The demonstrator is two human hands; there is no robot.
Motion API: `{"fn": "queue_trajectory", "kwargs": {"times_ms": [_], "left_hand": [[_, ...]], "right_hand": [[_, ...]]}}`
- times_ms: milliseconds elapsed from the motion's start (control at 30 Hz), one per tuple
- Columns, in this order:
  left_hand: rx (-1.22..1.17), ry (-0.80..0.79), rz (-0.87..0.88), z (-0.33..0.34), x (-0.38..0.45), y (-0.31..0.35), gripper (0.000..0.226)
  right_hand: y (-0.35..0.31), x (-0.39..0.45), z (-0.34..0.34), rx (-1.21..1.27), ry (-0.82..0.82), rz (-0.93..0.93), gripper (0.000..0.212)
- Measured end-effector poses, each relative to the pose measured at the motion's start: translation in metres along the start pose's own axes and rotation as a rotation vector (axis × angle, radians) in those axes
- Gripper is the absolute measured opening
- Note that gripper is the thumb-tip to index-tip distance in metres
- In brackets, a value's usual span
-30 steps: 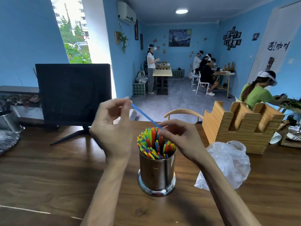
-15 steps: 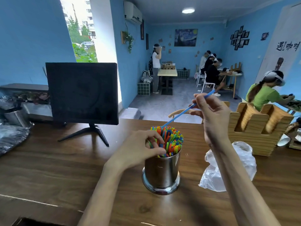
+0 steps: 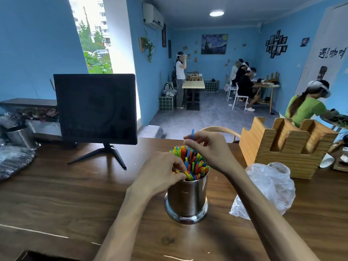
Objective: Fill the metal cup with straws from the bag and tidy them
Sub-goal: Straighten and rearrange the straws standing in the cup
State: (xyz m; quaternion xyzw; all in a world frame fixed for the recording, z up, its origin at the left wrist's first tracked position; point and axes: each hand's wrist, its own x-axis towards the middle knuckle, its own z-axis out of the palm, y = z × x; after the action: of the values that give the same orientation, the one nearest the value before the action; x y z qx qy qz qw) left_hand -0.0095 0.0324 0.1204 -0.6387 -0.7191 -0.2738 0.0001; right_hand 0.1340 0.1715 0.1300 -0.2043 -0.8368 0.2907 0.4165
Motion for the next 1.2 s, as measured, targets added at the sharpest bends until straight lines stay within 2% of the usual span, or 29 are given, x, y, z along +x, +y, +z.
{"fn": "queue_trajectory", "kwargs": {"times_ms": [167,267,700,900,1200], "left_hand": [[-0.026,0.024,-0.013,0.003,0.0,-0.002,0.012],[-0.04,0.034,0.006,0.006,0.0,-0.002,0.014],[-0.031,0.058,0.044,0.01,-0.002,0.006,0.015],[-0.026,0.076,0.066,0.012,-0.001,0.008,0.028],[0.013,0.085,0.075,0.019,-0.002,0.017,0.022]], "right_hand": [[0.004,-0.001,0.002,-0.19,-0.134,0.039,0.02],[0.006,-0.003,0.004,-0.216,-0.174,0.067,0.024],[0.009,-0.005,0.01,-0.236,-0.164,0.114,0.02],[0.008,-0.006,0.01,-0.229,-0.153,0.113,0.019],[0.008,-0.007,0.011,-0.238,-0.15,0.121,0.021]]}}
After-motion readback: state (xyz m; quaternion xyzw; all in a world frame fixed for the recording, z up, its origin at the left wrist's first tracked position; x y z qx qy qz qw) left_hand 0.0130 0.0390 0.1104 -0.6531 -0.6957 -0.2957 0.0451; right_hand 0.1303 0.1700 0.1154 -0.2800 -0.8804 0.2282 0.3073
